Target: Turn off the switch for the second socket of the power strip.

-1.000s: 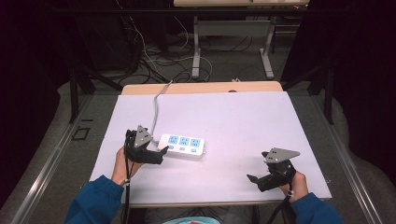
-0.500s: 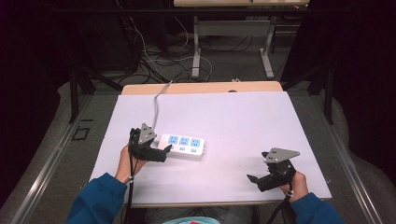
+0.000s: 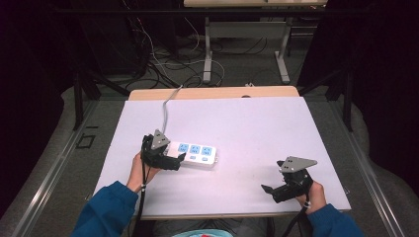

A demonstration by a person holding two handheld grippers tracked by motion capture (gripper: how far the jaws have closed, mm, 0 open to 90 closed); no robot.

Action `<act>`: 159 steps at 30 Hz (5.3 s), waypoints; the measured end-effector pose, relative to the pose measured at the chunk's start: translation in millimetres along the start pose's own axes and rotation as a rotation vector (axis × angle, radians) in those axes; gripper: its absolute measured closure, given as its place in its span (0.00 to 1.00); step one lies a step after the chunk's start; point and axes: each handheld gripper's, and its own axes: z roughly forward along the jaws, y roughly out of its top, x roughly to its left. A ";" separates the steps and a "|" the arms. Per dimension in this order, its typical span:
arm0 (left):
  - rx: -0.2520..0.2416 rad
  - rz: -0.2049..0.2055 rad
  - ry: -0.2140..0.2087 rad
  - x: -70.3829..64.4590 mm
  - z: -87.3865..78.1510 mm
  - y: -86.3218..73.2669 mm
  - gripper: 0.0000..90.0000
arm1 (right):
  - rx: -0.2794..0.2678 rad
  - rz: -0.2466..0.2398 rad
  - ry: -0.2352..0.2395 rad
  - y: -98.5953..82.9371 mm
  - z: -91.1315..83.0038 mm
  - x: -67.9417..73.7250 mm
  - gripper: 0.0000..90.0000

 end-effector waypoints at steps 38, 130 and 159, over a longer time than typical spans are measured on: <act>0.006 0.006 -0.111 -15.4 25.1 -4.5 0.66 | -0.005 0.009 -0.012 -0.3 0.9 0.6 0.02; -0.004 0.060 -0.158 -32.3 45.6 -12.3 1.00 | 0.019 0.005 0.013 -0.7 2.2 0.1 0.02; 0.024 0.059 -0.140 -27.3 44.2 -10.6 1.00 | 0.019 0.006 0.010 -0.8 2.1 0.5 0.02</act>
